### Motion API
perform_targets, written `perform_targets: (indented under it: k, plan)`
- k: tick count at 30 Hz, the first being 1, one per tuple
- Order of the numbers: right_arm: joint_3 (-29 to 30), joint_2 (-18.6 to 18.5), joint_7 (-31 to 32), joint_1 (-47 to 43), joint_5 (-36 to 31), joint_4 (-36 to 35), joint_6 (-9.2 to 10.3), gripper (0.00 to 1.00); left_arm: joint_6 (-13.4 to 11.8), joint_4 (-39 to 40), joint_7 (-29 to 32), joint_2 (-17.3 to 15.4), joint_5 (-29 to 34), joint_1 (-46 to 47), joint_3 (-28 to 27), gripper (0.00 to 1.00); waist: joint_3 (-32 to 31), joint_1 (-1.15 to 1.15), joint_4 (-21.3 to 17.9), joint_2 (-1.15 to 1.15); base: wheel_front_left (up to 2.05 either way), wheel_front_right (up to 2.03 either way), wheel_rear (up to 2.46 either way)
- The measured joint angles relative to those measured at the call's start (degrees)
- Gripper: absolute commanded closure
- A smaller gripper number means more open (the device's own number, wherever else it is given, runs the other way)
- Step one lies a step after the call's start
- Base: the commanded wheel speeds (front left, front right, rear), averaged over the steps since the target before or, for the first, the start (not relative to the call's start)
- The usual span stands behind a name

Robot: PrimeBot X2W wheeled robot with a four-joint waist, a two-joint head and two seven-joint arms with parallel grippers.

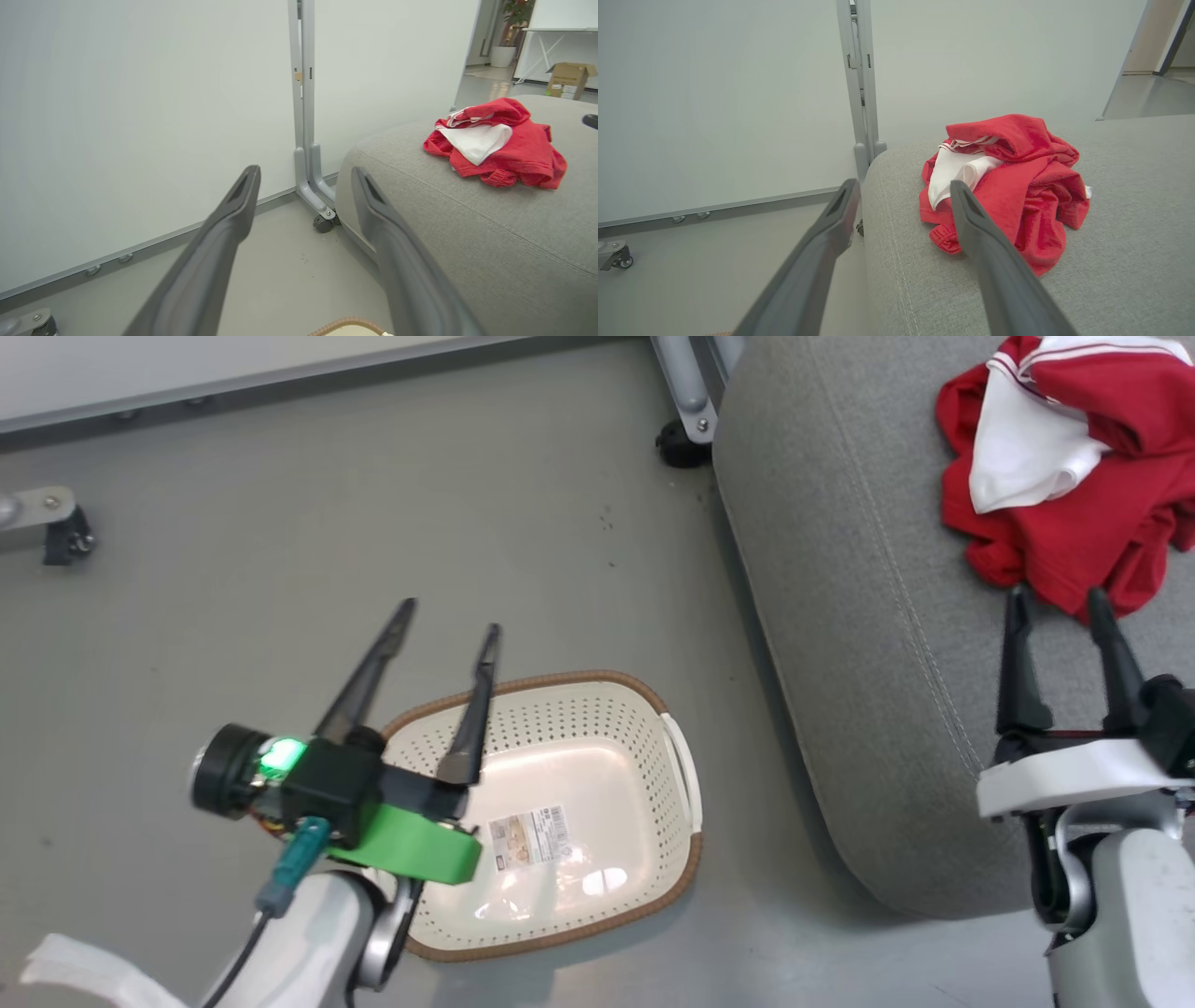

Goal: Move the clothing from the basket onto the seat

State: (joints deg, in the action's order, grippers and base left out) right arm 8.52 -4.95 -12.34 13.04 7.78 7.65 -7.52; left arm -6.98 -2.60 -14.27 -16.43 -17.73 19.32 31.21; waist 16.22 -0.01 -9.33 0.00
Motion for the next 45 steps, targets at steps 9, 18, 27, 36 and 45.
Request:
perform_targets:
  k: [9, 18, 27, 36, 45]
  plan:
    - [-5.9, 1.5, 3.5, -3.4, 0.2, -6.4, 0.00, 0.00, -3.7, -1.0, -0.7, -0.5, -2.6, -4.8, -8.7, 0.00, -2.8, 0.00, 3.6, 0.00, 0.00, 0.00, 0.00]
    - [-7.6, 2.0, 5.4, -7.4, 0.1, -8.9, 0.00, 0.00, -4.9, 0.6, -0.8, 1.6, -0.9, -12.7, -16.8, 0.00, -6.1, 0.00, 5.6, 0.00, 0.00, 0.00, 0.00]
    - [-8.7, 2.1, 7.0, -11.4, 0.1, -9.8, 0.00, 0.00, -2.3, 2.2, -0.9, 5.6, 2.0, -18.8, -20.3, 0.00, -9.6, 0.00, 6.5, 0.00, 0.00, 0.00, 0.00]
    - [-9.6, 2.1, 8.3, -14.4, 0.1, -10.5, 0.00, 0.00, 1.2, 0.6, -0.9, 8.6, 4.9, -22.0, -22.4, 0.00, -12.5, 0.00, 6.5, 0.00, 0.00, 0.00, 0.00]
    - [-11.1, 2.1, 9.2, -15.9, 0.4, -11.1, 0.00, 0.00, 3.4, -1.3, -0.9, 10.4, 7.1, -23.8, -23.7, 0.00, -14.7, 0.00, 6.4, 0.00, 0.00, 0.00, 0.00]
